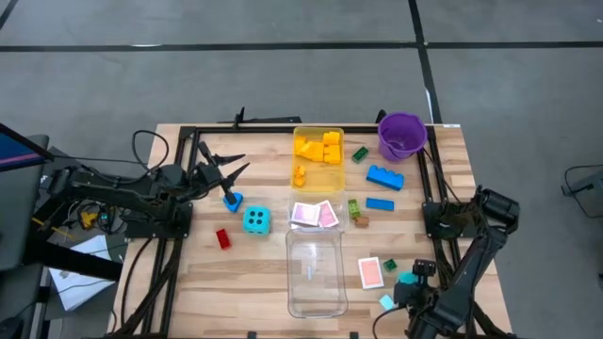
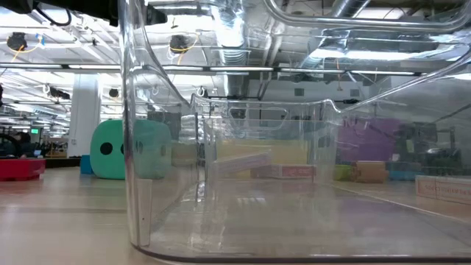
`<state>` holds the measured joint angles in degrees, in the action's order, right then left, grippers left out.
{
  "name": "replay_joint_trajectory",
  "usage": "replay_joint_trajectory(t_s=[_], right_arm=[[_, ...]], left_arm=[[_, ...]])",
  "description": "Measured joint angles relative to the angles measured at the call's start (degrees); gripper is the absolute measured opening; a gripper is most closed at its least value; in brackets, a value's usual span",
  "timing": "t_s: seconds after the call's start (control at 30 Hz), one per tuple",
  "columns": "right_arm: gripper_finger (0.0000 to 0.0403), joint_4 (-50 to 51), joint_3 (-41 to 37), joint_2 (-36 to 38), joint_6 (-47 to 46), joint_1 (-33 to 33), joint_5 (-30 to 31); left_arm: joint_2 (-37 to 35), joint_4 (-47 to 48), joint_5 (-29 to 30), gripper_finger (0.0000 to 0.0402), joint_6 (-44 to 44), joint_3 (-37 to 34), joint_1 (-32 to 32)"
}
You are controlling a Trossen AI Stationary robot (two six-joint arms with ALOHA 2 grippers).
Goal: Pick & Place Toys
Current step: Put the blue dice into the bottom transparent bin
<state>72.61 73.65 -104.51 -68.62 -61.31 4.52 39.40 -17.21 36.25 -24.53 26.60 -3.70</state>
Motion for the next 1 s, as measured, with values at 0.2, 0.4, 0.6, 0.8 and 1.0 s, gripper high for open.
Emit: replay_joint_trajectory(t_s=[0.2,0.4,0.6,0.8,1.0], right_arm=[[0.0388,0.30,2.31,-0.18,-0.80,-0.12,-0.14],[0.0388,1.16,4.67,-0.22,-1.74,0.04,0.47],[0.0388,2.84,4.68,-0.22,0.42,0.83,0.19],[0.0388,3.03,4.68,2.90,2.06,1.56,-0.18],[0.0386,3.16,3.14,9.02,-3.87,2.23,1.51]], left_arm=[[0.00,0.03,0.02,0.0108,0.00,0.01,0.00],[0.00,0.04,0.24,0.0108,0.00,0.00,-0.01],[0.00,0.28,0.22,0.0108,0.00,0.00,-0.01],[0.00,0.28,0.16,0.0108,0.02,-0.01,0.01],[0.00,0.28,0.03,0.0108,0.81,0.00,0.01]])
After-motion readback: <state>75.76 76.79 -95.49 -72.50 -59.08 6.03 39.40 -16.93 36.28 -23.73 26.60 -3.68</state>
